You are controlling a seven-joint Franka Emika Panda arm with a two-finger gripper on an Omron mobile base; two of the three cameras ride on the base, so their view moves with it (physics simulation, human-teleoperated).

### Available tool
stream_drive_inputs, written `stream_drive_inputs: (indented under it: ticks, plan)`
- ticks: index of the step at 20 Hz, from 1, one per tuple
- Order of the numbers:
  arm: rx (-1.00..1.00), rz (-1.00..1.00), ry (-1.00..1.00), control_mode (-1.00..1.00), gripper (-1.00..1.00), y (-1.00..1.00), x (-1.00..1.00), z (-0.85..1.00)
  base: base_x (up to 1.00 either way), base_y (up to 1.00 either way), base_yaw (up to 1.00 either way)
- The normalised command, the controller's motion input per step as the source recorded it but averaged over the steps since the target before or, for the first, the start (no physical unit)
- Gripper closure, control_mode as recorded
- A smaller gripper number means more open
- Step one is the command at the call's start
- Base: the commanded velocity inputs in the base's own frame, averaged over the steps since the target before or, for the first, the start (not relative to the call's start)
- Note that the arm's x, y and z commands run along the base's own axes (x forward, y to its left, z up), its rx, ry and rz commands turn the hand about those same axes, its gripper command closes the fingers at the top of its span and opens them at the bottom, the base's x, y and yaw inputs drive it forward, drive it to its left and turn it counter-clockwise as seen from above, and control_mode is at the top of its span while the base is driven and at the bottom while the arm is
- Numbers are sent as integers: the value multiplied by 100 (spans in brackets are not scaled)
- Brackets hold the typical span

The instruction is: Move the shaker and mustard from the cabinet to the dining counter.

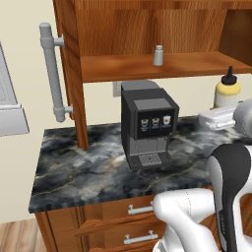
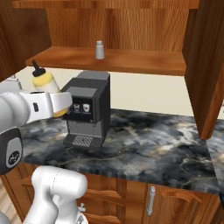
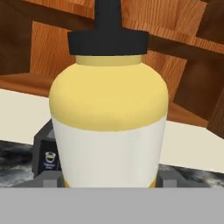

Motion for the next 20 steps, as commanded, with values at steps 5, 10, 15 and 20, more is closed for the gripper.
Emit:
stream_drive_inputs:
  ticks: [5,10,15,20]
  plan:
    - [20,-8,0,-100,100,0,0,-2,0,0,0]
    - [7,-1,-2,-100,100,0,-2,-5,0,0,0]
    - [0,0,0,-100,100,0,0,0,0,0,0]
    - [0,0,1,-100,100,0,0,0,0,0,0]
